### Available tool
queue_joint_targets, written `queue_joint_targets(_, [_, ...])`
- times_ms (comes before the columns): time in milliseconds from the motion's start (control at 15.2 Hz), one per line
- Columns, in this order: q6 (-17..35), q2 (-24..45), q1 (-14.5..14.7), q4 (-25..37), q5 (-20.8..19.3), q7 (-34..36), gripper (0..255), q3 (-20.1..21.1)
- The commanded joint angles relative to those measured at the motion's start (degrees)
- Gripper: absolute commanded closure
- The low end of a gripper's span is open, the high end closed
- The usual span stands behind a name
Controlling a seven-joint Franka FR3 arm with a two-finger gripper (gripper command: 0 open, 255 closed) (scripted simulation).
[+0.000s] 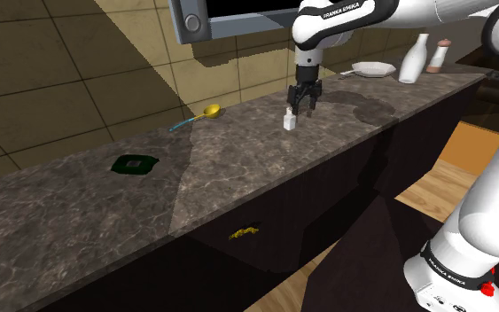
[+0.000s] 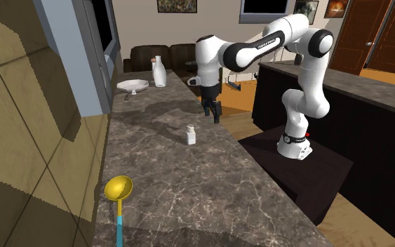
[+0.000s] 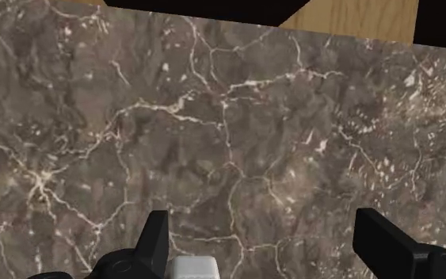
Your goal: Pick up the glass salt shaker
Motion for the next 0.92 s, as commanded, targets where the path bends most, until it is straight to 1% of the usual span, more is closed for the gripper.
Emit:
queue_joint_targets(0, [-0.41, 4.62, -0.59, 4.94, 1.04, -0.2, 0, -0.47])
queue_joint_targets(198, [-1.89, 11.96, -1.6, 13.59, 2.7, -0.14, 0, -0.87])
queue_joint_targets(462, [-5.15, 22.14, -3.37, 26.82, 4.84, 0.32, 0, -1.1])
queue_joint_targets(858, [-0.74, 22.49, -3.24, 22.72, 4.98, -0.18, 0, -0.98])
